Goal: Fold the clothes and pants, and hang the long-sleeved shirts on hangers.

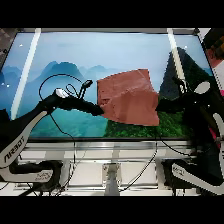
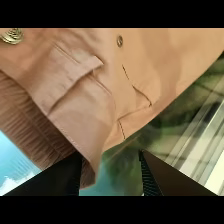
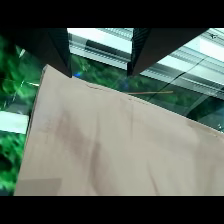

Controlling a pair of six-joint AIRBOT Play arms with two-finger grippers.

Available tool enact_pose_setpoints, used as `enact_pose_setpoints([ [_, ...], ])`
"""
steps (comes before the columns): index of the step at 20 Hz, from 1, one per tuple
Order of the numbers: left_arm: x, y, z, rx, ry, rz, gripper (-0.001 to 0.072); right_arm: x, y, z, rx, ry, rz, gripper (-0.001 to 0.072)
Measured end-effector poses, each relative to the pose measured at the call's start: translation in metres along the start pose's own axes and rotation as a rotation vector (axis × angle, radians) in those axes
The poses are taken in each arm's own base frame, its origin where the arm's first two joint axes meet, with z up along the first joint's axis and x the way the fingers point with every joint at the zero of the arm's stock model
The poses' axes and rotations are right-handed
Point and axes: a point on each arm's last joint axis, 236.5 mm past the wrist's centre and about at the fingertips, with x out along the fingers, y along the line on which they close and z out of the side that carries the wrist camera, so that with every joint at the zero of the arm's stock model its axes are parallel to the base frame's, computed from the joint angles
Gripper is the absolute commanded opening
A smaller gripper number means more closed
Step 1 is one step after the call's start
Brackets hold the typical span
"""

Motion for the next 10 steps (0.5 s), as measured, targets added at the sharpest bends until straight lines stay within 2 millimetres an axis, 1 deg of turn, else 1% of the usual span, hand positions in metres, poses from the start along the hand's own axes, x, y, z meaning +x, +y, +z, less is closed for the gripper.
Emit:
enact_pose_setpoints([
  [1, 0.004, 0.001, -0.005, 0.006, 0.019, 0.004, 0.0432, 0.0, 0.0, 0.0, 0.0, 0.0, 0.001, 0.0383],
  [2, 0.006, 0.003, -0.009, 0.007, 0.035, 0.01, 0.0414, 0.0, 0.0, 0.0, 0.0, 0.0, 0.001, 0.0382],
  [3, 0.009, 0.005, -0.012, -0.001, 0.048, 0.014, 0.0255, 0.0, 0.0, 0.0, 0.0, -0.001, 0.001, 0.0383],
  [4, 0.011, 0.006, -0.014, -0.001, 0.057, 0.017, 0.0, 0.0, 0.0, 0.0, -0.001, -0.001, 0.002, 0.0382],
  [7, 0.014, 0.005, -0.017, -0.01, 0.069, 0.009, 0.0005, 0.0, 0.0, 0.002, -0.007, -0.009, -0.001, 0.0382],
  [10, 0.009, -0.002, -0.012, -0.009, 0.051, 0.002, 0.0005, 0.0, -0.006, 0.003, -0.02, -0.011, -0.024, 0.038],
])
